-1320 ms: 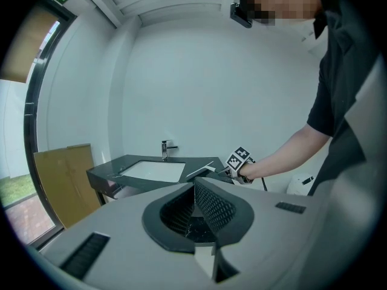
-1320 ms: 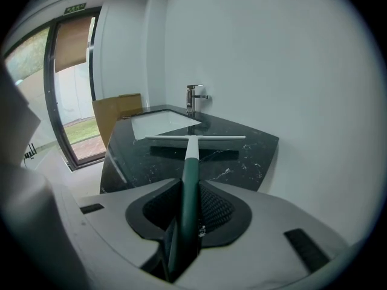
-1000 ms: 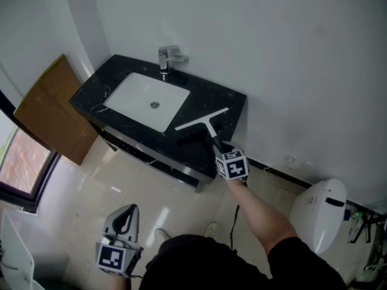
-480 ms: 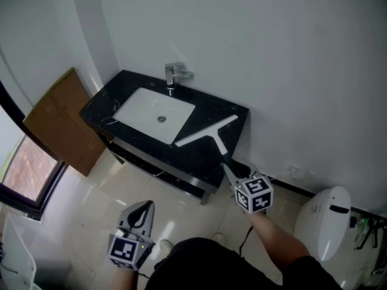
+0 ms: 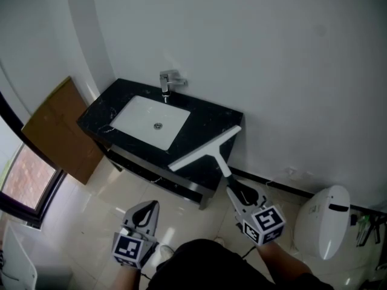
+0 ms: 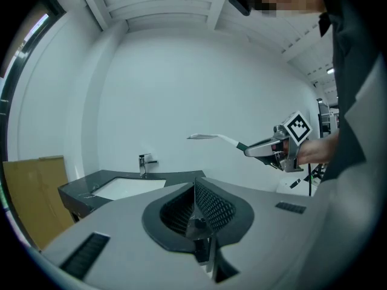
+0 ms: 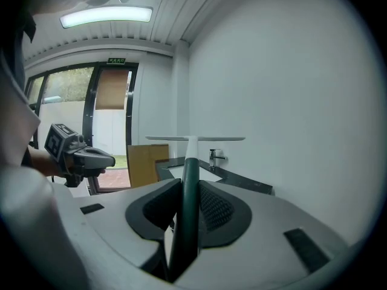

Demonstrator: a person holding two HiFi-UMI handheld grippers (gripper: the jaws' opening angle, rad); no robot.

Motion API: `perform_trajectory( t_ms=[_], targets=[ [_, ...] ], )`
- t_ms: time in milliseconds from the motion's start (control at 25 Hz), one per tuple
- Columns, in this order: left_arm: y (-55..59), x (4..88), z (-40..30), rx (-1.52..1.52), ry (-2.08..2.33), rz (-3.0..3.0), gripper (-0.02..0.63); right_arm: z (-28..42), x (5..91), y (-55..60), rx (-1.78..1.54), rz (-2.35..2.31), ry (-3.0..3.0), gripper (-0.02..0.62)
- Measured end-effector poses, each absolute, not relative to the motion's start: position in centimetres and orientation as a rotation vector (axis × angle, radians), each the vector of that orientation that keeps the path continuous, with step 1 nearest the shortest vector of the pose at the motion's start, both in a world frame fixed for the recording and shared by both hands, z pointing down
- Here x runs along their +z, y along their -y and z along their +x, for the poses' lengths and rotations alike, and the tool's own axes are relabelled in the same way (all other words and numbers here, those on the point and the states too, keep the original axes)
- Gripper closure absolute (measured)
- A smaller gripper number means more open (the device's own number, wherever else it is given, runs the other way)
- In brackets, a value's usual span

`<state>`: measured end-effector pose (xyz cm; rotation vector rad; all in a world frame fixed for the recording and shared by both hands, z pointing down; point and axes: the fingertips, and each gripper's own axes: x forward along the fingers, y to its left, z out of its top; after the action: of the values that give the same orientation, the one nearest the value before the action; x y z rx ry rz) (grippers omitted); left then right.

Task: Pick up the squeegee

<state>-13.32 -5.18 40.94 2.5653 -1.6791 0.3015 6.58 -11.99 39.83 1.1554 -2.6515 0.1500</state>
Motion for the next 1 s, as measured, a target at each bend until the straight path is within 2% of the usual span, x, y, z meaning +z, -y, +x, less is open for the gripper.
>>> perform_trajectory(
  t_ms=[1000],
  targets=[
    [5.3, 40.9, -11.5, 0.316, 1.628, 2.596, 0.606, 4.4, 36.4, 9.6, 0.045, 1.071, 2.767, 0.497]
  ],
)
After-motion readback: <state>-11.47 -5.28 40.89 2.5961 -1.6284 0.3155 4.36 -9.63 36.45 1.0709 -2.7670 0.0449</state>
